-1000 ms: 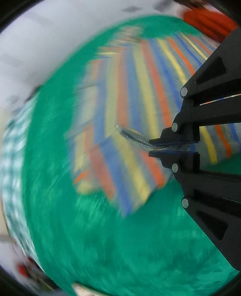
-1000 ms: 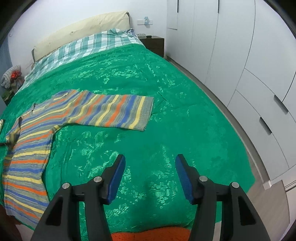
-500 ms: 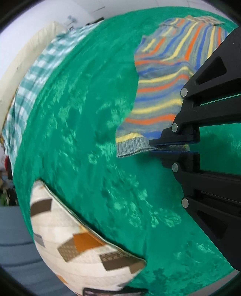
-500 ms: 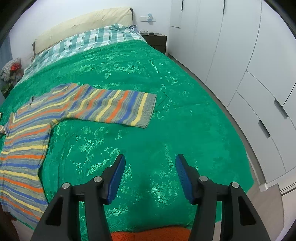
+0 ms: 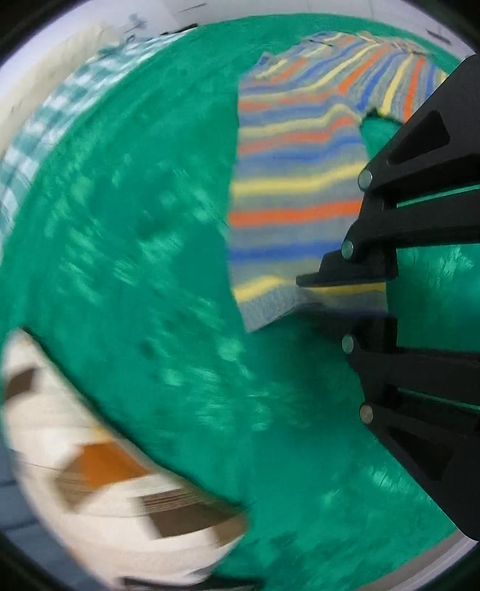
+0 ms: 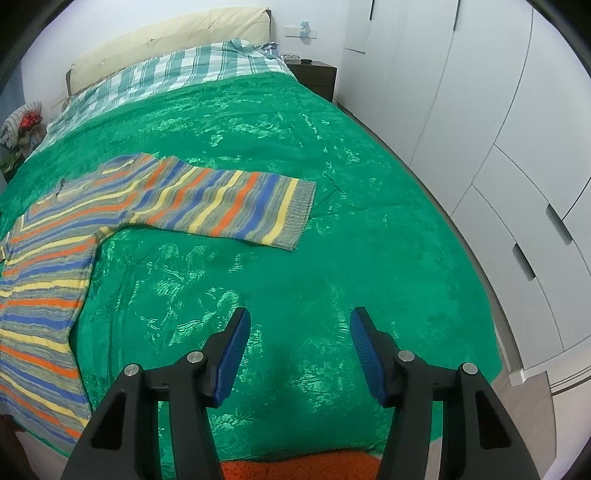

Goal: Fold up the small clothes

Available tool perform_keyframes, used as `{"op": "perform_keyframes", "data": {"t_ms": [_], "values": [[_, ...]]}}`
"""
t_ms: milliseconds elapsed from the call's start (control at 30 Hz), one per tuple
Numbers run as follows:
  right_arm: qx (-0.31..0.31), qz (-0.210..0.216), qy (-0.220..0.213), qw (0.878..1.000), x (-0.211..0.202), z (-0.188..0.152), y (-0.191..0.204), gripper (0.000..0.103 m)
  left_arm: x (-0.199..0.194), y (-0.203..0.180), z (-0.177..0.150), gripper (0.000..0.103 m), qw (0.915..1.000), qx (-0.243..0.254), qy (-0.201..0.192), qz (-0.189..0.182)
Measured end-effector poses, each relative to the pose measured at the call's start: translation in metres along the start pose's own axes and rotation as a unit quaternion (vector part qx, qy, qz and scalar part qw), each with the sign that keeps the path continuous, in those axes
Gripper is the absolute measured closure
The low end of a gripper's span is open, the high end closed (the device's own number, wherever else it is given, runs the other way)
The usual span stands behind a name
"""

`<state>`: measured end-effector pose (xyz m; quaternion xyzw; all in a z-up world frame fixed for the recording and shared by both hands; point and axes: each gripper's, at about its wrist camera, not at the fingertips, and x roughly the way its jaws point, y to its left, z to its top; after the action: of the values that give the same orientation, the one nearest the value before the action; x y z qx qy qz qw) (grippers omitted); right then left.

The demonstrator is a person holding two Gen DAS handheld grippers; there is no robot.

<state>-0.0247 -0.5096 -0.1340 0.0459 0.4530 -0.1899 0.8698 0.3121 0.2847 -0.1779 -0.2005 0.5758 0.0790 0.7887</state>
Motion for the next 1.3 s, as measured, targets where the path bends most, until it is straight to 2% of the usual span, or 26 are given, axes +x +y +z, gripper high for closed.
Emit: {"op": "perform_keyframes", "data": {"t_ms": [33, 67, 100, 133, 167, 233, 333, 367, 433, 500, 533, 600, 633, 667, 733, 767, 833, 900, 933, 1000, 1067, 1133, 1167, 1200, 1233, 1300], "values": [[-0.001, -0.002, -0.003, 1.000, -0.002, -0.001, 0.000, 0.047, 0.003, 0.011, -0.004, 0.078, 0.9985, -0.031, 0.004, -0.044], [-0.003, -0.003, -0.005, 1.000, -0.003, -0.001, 0.000, 0.047, 0.003, 0.017, -0.007, 0.055, 0.9960, -0.050, 0.001, -0.074], [-0.005, -0.005, -0.006, 1.000, -0.004, -0.002, 0.000, 0.047, 0.000, 0.022, -0.011, 0.042, 0.9913, -0.068, -0.008, -0.112], [-0.007, -0.007, -0.006, 1.000, -0.004, -0.002, 0.001, 0.047, -0.005, 0.025, -0.014, 0.025, 0.9875, -0.077, -0.024, -0.135], [-0.007, -0.007, -0.005, 1.000, -0.003, -0.002, 0.001, 0.047, -0.009, 0.026, -0.016, 0.020, 0.9852, -0.081, -0.038, -0.146], [-0.007, -0.004, 0.000, 1.000, 0.000, 0.000, 0.001, 0.047, -0.010, 0.021, -0.019, 0.020, 0.9856, -0.067, -0.042, -0.149], [-0.012, -0.006, 0.000, 1.000, 0.000, 0.000, 0.004, 0.047, -0.005, 0.013, -0.025, 0.023, 0.9946, -0.045, -0.024, -0.090], [-0.014, -0.008, -0.002, 1.000, -0.002, -0.001, 0.005, 0.047, -0.009, 0.013, -0.029, 0.023, 0.9949, -0.045, -0.034, -0.084], [-0.019, -0.013, -0.007, 1.000, -0.004, -0.002, 0.006, 0.047, -0.021, 0.013, -0.035, 0.023, 0.9923, -0.042, -0.065, -0.096], [-0.022, -0.015, -0.008, 1.000, -0.005, -0.003, 0.007, 0.047, -0.033, 0.001, -0.039, 0.023, 0.9911, -0.008, -0.090, -0.098], [-0.022, -0.014, -0.005, 1.000, -0.003, -0.002, 0.007, 0.047, -0.033, -0.011, -0.041, 0.023, 0.9928, 0.029, -0.086, -0.078], [-0.020, -0.010, 0.001, 1.000, 0.000, -0.001, 0.006, 0.047, -0.022, -0.030, -0.040, 0.024, 0.9960, 0.068, -0.055, -0.017], [-0.020, -0.009, 0.003, 1.000, 0.000, -0.001, 0.006, 0.047, -0.017, -0.033, -0.041, 0.027, 0.9966, 0.067, -0.043, 0.021], [-0.020, -0.009, 0.003, 1.000, 0.000, -0.001, 0.007, 0.047, -0.015, -0.031, -0.045, 0.025, 0.9972, 0.047, -0.041, 0.041], [-0.022, -0.012, -0.002, 1.000, -0.002, -0.002, 0.007, 0.047, -0.012, -0.015, -0.056, 0.019, 0.9988, -0.005, -0.048, 0.003], [-0.022, -0.014, -0.006, 1.000, -0.004, -0.002, 0.007, 0.047, -0.011, -0.010, -0.058, 0.019, 0.9984, -0.022, -0.051, -0.010], [-0.024, -0.015, -0.009, 1.000, -0.005, -0.003, 0.006, 0.047, -0.016, 0.001, -0.063, 0.020, 0.9948, -0.057, -0.081, -0.026], [-0.023, -0.013, -0.004, 1.000, -0.003, -0.002, 0.005, 0.047, -0.027, 0.005, -0.072, 0.020, 0.9886, -0.067, -0.124, -0.051], [-0.022, -0.010, 0.001, 1.000, -0.002, -0.002, 0.005, 0.047, -0.032, -0.003, -0.073, 0.020, 0.9866, -0.054, -0.138, -0.068], [-0.019, -0.006, 0.007, 1.000, 0.001, -0.001, 0.005, 0.047, -0.029, -0.024, -0.071, 0.020, 0.9883, -0.008, -0.133, -0.075], [-0.019, -0.009, 0.007, 1.000, 0.001, 0.000, 0.005, 0.047, -0.024, -0.053, -0.069, 0.020, 0.9884, 0.057, -0.129, -0.058], [-0.024, -0.016, 0.006, 1.000, 0.000, -0.001, 0.008, 0.047, -0.013, -0.075, -0.063, 0.019, 0.9850, 0.106, -0.129, -0.042], [-0.026, -0.019, 0.006, 0.999, 0.000, -0.001, 0.009, 0.047, -0.006, -0.084, -0.058, 0.019, 0.9850, 0.123, -0.117, -0.030], [-0.031, -0.022, 0.006, 0.999, 0.000, -0.001, 0.011, 0.047, 0.008, -0.087, -0.054, 0.019, 0.9862, 0.135, -0.096, 0.000], [-0.034, -0.024, 0.006, 0.999, 0.000, -0.001, 0.012, 0.047, 0.026, -0.088, -0.052, 0.021, 0.9858, 0.143, -0.073, 0.049], [-0.038, -0.023, 0.007, 0.999, 0.001, -0.001, 0.012, 0.047, 0.030, -0.074, -0.053, 0.018, 0.9852, 0.137, -0.073, 0.072]]}}
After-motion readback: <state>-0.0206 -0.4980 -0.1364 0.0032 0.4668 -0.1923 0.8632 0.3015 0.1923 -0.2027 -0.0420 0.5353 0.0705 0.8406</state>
